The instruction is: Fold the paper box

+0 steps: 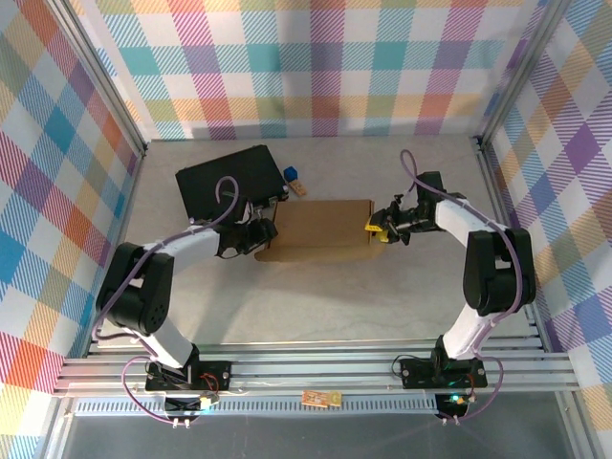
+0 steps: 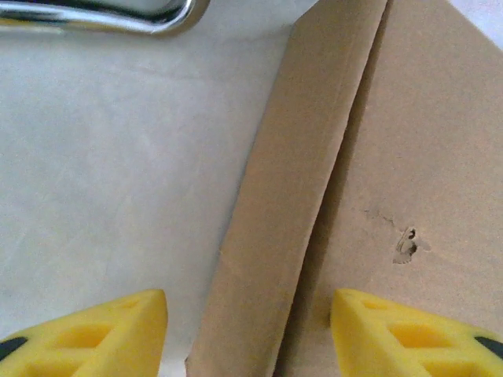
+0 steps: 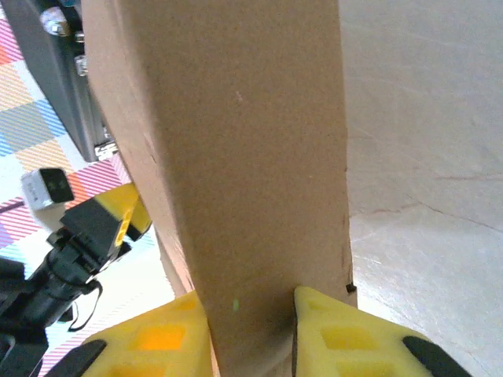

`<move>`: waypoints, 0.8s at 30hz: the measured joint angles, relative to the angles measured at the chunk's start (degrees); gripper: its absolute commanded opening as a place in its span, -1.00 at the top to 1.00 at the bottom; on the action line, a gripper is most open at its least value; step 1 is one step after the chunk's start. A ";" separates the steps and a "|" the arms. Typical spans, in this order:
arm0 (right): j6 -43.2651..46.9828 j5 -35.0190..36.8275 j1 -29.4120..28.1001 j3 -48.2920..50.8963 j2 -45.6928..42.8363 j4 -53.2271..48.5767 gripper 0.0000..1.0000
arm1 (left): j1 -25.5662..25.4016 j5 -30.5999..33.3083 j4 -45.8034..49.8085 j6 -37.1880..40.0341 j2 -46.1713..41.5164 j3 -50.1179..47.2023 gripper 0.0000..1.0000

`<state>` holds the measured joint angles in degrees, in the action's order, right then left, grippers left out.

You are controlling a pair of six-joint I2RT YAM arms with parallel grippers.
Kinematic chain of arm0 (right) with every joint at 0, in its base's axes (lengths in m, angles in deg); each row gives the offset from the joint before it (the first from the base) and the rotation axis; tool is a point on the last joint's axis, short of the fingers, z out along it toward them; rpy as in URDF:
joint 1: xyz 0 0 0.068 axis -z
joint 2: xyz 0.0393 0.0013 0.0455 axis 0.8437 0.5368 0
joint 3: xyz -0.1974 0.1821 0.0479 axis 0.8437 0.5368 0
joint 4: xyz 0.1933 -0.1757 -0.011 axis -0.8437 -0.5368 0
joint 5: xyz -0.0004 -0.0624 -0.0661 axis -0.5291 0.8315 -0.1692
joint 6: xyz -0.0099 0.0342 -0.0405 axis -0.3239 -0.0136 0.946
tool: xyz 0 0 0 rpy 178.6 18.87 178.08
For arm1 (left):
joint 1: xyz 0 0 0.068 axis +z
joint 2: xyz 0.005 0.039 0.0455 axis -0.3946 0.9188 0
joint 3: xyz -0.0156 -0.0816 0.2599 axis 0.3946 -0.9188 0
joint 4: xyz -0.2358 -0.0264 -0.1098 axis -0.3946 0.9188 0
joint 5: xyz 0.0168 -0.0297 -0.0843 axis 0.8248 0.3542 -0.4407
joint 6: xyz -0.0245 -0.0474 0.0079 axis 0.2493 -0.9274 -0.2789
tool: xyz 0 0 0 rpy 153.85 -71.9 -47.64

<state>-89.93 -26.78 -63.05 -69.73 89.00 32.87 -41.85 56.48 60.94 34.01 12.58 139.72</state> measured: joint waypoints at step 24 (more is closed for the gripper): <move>1.92 -0.39 3.28 -3.89 3.69 -8.33 0.10 | 1.55 0.76 11.41 1.44 1.16 4.50 0.15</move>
<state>-88.01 -27.17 -59.77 -73.62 92.69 24.54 -40.30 57.25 72.35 35.46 13.74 144.22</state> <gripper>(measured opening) 0.427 0.487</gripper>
